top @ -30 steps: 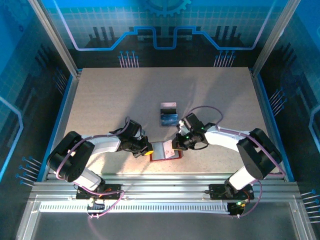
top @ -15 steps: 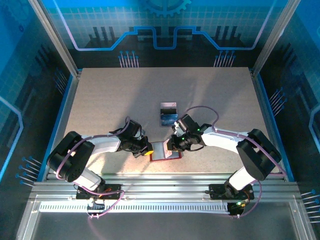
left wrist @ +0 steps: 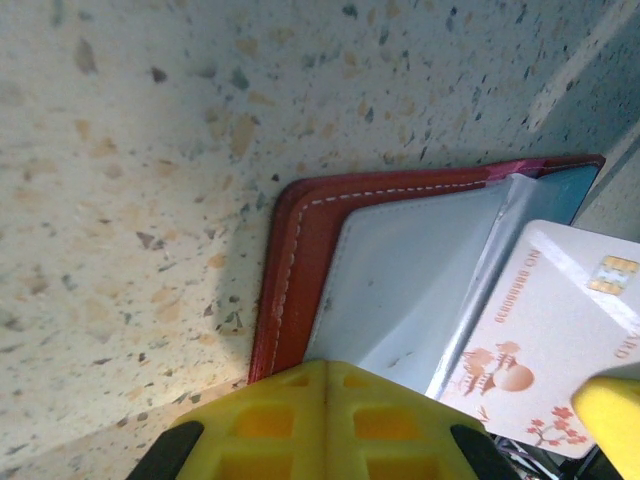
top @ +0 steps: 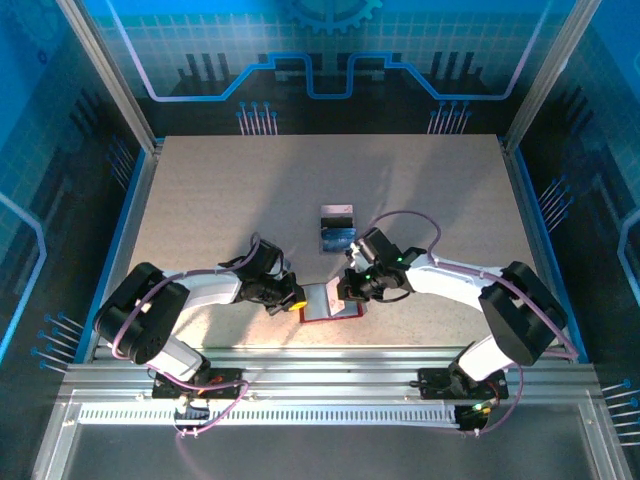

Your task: Take the credit cards out of the card holder

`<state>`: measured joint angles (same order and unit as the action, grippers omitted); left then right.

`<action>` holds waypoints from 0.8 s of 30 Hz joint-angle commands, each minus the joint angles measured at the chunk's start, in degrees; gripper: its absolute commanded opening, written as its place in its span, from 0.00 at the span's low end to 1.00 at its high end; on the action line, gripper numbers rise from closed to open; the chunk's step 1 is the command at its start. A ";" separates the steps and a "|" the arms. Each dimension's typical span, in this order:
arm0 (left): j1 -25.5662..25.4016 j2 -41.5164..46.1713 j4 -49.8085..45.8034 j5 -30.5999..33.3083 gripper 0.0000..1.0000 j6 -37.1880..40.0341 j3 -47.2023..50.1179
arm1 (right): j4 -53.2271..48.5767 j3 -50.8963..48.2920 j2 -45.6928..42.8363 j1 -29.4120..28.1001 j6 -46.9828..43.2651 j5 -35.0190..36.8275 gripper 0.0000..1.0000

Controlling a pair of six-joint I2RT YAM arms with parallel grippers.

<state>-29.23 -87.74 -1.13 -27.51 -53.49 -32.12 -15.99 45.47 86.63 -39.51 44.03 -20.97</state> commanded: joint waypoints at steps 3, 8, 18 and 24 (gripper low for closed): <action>-0.06 -0.12 -4.83 1.45 0.06 1.82 -0.22 | -6.48 2.67 -3.28 2.77 -6.90 -1.44 0.09; -0.08 1.00 -5.42 1.51 0.10 1.92 -0.83 | -15.76 8.21 -4.80 4.99 -20.96 -1.38 0.08; -0.08 5.91 -9.63 3.47 0.19 2.72 -2.33 | -29.83 19.34 -0.18 6.81 -49.36 6.85 0.02; -0.09 7.97 -10.94 4.59 0.21 2.90 -1.84 | -33.21 24.00 2.11 6.96 -64.27 9.85 0.00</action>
<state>-29.26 -81.45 -9.28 -24.18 -51.92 -33.01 -44.69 66.43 87.61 -33.19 -8.91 -13.61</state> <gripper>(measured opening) 0.206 0.046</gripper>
